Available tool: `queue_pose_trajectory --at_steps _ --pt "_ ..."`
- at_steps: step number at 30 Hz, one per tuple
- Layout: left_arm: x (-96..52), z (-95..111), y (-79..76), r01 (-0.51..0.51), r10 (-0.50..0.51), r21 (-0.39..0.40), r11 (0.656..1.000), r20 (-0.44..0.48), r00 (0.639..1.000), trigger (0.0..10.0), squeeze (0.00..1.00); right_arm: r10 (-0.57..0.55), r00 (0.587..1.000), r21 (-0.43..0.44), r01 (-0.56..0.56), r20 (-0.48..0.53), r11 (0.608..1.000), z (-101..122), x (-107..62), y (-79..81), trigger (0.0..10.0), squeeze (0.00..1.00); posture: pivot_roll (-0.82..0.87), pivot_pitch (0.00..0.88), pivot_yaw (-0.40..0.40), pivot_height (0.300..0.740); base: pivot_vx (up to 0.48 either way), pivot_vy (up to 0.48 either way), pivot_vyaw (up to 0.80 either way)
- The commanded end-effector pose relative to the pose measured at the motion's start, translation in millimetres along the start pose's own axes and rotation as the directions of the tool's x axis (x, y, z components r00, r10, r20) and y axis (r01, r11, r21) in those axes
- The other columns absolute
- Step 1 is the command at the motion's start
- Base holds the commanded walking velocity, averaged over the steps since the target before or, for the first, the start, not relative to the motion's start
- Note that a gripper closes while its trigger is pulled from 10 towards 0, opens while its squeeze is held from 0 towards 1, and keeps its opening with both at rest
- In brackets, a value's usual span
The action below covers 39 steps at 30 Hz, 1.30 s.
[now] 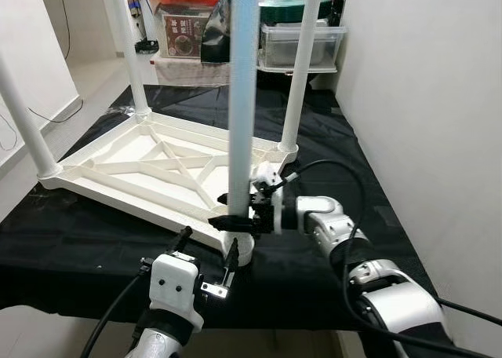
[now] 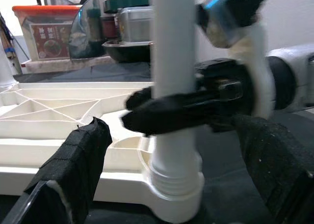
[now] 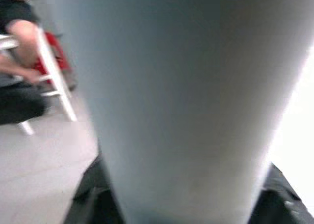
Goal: Building children table
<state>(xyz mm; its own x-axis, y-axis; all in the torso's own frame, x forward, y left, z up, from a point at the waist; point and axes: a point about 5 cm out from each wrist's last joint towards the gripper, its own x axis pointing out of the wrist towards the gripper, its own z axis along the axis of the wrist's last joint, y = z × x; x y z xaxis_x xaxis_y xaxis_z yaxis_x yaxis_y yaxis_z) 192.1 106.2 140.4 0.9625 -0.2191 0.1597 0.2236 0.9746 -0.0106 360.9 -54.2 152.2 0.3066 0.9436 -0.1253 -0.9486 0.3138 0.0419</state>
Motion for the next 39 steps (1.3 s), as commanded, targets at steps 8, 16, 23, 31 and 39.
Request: queue_pose_trajectory --at_steps 8,16,23,31,39 --pt "-0.4 -1.9 0.5 -0.008 0.008 0.003 1.0 -0.017 1.0 10.0 0.0 -0.68 0.733 0.149 0.671 0.016 0.727 -0.4 -18.5 -38.0 0.0 0.0 0.05 0.0 -0.042 0.74 0.0 0.0 0.0" --pt "-0.6 -2.6 1.4 -0.014 0.014 0.011 1.0 -0.02 1.0 10.0 0.0 -0.978 0.165 0.24 0.962 -0.124 0.132 -31.6 -55.6 -43.4 0.0 0.0 0.05 0.0 -0.042 0.74 0.0 0.0 0.0" --pt "-0.8 -2.6 2.0 -0.016 0.016 0.014 1.0 -0.022 1.0 10.0 0.0 -0.977 0.123 0.298 0.952 -0.177 0.066 -33.5 -31.9 -25.4 0.0 0.0 0.05 0.0 -0.039 0.74 0.0 0.0 0.0" --pt "-1.1 -3.2 2.2 -0.016 0.016 0.014 1.0 -0.024 1.0 10.0 0.0 -0.927 0.373 0.339 0.868 0.037 0.363 -12.6 -13.4 -21.9 10.0 0.0 0.05 0.0 -0.039 0.74 0.0 0.0 0.0" --pt "-0.7 -4.4 1.9 -0.013 0.013 0.014 1.0 -0.024 1.0 10.0 0.0 -0.557 0.809 0.288 0.497 0.185 0.818 -2.6 -18.9 -21.1 10.0 0.0 0.04 0.0 -0.031 0.74 0.0 0.0 0.0"
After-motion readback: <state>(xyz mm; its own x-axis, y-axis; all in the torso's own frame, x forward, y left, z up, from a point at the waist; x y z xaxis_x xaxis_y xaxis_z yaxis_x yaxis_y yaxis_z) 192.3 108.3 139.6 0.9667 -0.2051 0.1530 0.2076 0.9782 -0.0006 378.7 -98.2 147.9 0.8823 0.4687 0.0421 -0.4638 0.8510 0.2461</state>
